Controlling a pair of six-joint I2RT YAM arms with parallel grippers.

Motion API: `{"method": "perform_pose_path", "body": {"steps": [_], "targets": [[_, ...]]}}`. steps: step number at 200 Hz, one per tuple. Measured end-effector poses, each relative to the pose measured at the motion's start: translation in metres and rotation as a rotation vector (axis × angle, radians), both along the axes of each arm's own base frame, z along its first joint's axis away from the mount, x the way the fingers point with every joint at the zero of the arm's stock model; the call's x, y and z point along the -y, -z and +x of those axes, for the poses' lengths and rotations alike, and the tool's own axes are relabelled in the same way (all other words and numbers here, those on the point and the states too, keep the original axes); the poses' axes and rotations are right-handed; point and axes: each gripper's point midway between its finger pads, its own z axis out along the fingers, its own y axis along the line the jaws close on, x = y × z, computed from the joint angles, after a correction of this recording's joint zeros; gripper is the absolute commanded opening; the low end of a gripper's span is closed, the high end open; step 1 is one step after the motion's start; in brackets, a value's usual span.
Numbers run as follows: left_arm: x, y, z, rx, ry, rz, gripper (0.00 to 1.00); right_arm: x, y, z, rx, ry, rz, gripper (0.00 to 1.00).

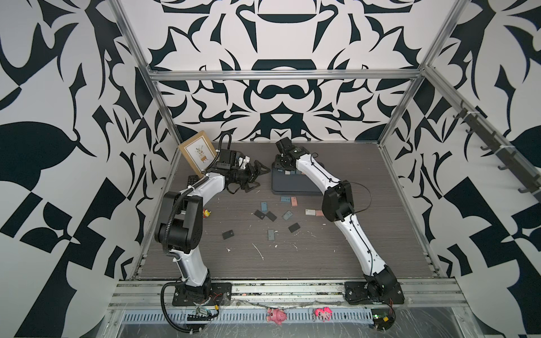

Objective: Put the eraser in the storage box
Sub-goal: Place the eraser in the storage box.

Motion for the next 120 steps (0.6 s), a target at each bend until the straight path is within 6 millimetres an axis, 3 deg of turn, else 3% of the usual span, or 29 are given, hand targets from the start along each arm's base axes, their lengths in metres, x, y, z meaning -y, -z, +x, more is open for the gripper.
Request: {"method": "perform_pose_path", "body": {"steps": [120], "targets": [[-0.0001,-0.0002,0.0001,-0.002,-0.001,-0.001,0.99,-0.001,0.0012,-0.0011,0.018,-0.014,-0.044,0.29]]}}
